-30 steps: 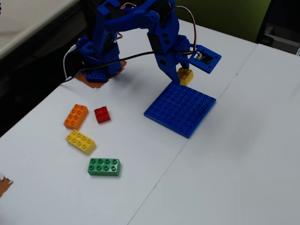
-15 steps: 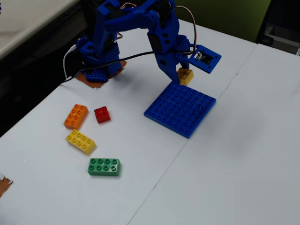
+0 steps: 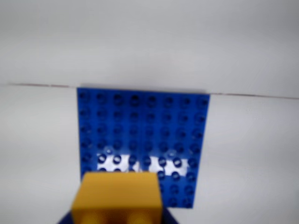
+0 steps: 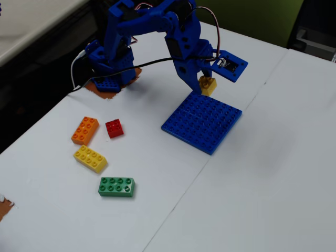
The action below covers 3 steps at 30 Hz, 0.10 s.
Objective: Pick up the 2x2 yellow block and go up the 8x8 blue block.
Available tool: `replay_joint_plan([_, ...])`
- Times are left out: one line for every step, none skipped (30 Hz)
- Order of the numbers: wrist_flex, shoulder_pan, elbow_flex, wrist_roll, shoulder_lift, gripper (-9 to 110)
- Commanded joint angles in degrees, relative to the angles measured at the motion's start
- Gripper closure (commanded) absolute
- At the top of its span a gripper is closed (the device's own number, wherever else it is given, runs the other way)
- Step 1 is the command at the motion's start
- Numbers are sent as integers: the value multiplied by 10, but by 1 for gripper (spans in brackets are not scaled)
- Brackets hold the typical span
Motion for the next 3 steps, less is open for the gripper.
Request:
replay_joint_plan([4,-7,-1,-4,28,101])
replay_joint_plan([4,-7,-1,-4,28,101])
replay_joint_plan([4,-7,-1,-4,28,101])
